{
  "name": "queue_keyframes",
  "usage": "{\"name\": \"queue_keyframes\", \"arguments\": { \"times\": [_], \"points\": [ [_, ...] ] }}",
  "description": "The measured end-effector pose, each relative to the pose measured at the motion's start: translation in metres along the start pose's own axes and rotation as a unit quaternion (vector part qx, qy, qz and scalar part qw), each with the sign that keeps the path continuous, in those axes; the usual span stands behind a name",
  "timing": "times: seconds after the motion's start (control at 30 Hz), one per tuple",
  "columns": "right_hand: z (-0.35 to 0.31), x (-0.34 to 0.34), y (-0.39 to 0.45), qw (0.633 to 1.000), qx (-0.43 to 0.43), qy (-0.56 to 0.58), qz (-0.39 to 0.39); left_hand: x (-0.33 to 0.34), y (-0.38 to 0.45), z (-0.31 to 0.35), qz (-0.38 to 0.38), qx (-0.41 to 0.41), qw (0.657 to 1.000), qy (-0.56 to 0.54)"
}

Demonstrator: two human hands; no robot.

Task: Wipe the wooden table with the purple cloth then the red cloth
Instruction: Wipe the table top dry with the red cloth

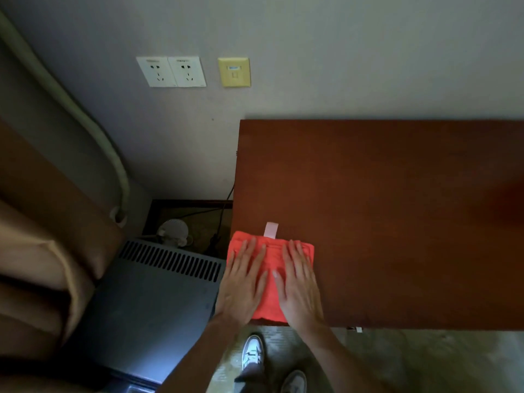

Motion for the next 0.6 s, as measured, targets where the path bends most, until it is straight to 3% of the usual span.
{"name": "queue_keyframes", "arguments": {
  "times": [0.17,0.4,0.6],
  "points": [
    [0.003,0.01,-0.016,0.999,-0.034,-0.035,0.008,0.016,-0.014,0.0,-0.019,0.01,0.999,0.043],
    [0.004,0.013,-0.043,0.998,-0.017,-0.064,-0.014,0.023,-0.043,0.009,-0.018,-0.001,0.998,0.054],
    [0.008,0.01,0.018,0.997,-0.06,-0.054,-0.003,0.016,0.011,-0.006,0.007,-0.006,0.999,0.046]
  ]
}}
Point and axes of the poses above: each hand's wrist, its own y-axis towards the middle knuckle, its own x-axis out of the palm, z = x × y, the point moved 7 cm from there along y, towards the middle knuckle, and after that the axes turned 1 degree about -y, right-handed, at the moved point
